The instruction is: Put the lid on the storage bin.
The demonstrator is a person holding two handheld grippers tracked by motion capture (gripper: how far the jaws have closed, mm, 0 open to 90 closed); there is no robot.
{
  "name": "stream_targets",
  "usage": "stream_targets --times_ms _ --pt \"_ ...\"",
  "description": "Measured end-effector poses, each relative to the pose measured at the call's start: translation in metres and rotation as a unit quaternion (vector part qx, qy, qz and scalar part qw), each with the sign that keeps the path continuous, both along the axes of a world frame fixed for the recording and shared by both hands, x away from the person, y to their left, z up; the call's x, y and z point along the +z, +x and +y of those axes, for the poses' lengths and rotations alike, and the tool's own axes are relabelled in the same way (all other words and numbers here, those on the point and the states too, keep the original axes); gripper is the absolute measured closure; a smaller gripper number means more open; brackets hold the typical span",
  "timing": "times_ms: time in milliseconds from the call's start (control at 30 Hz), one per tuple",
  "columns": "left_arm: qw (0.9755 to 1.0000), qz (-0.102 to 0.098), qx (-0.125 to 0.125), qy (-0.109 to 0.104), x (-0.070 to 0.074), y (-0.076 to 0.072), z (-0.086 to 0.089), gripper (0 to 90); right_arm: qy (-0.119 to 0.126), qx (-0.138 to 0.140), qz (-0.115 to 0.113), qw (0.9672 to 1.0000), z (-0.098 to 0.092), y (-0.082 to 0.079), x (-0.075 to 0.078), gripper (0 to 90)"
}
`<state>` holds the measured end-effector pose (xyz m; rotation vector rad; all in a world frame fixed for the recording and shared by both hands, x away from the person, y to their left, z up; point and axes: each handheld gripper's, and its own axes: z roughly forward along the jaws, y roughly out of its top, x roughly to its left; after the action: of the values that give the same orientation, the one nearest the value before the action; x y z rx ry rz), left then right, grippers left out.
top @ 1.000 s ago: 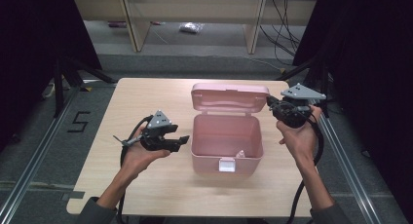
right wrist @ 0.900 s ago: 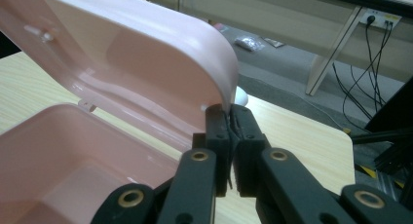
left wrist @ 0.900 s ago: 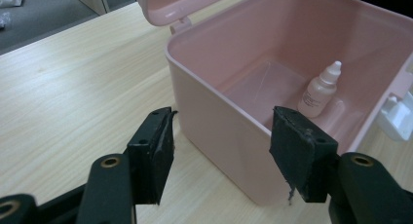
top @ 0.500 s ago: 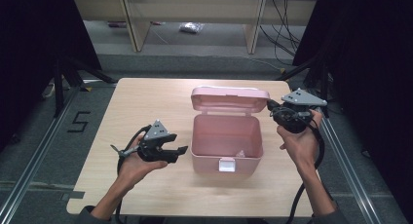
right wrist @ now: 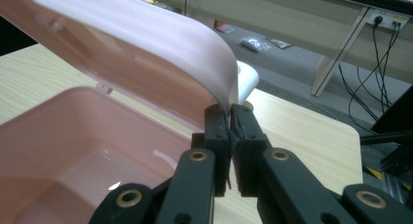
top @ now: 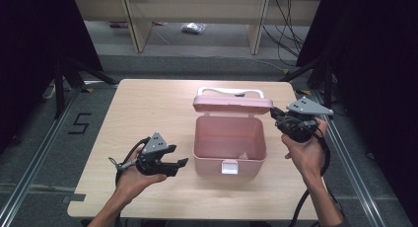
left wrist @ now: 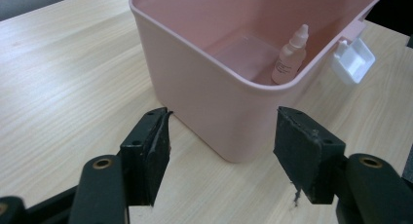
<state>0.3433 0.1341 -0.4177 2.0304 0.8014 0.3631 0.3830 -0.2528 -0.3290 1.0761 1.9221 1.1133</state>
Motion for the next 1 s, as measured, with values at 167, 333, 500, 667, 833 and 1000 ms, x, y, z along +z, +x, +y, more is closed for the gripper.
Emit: stream_targets --times_ms 167,333,500,667,833,1000 --pt "1.0000 0.003 -0.003 0.004 -0.005 -0.006 0.001 36.9 -0.004 0.006 0.000 1.0000 -0.001 -0.004 -0.002 86.7" --pt "1.0000 0.007 -0.005 0.003 -0.009 -0.011 0.001 36.8 0.002 0.003 0.008 1.0000 -0.001 -0.009 -0.006 86.6" --pt "0.9999 0.009 -0.005 0.001 -0.012 -0.015 0.002 36.8 0.001 0.005 0.002 1.0000 -0.002 -0.012 -0.009 86.5" --pt "0.9999 0.012 -0.012 0.002 -0.014 -0.019 0.003 36.8 0.003 0.005 -0.004 1.0000 -0.002 -0.015 -0.012 86.4" --pt "0.9999 0.012 -0.009 0.006 -0.015 -0.022 0.005 36.8 0.004 0.012 -0.007 0.9999 -0.003 -0.017 -0.015 86.2" --pt "0.9999 0.013 -0.002 -0.007 -0.018 -0.025 0.004 36.6 0.010 0.008 -0.003 0.9999 -0.003 -0.021 -0.018 85.9"
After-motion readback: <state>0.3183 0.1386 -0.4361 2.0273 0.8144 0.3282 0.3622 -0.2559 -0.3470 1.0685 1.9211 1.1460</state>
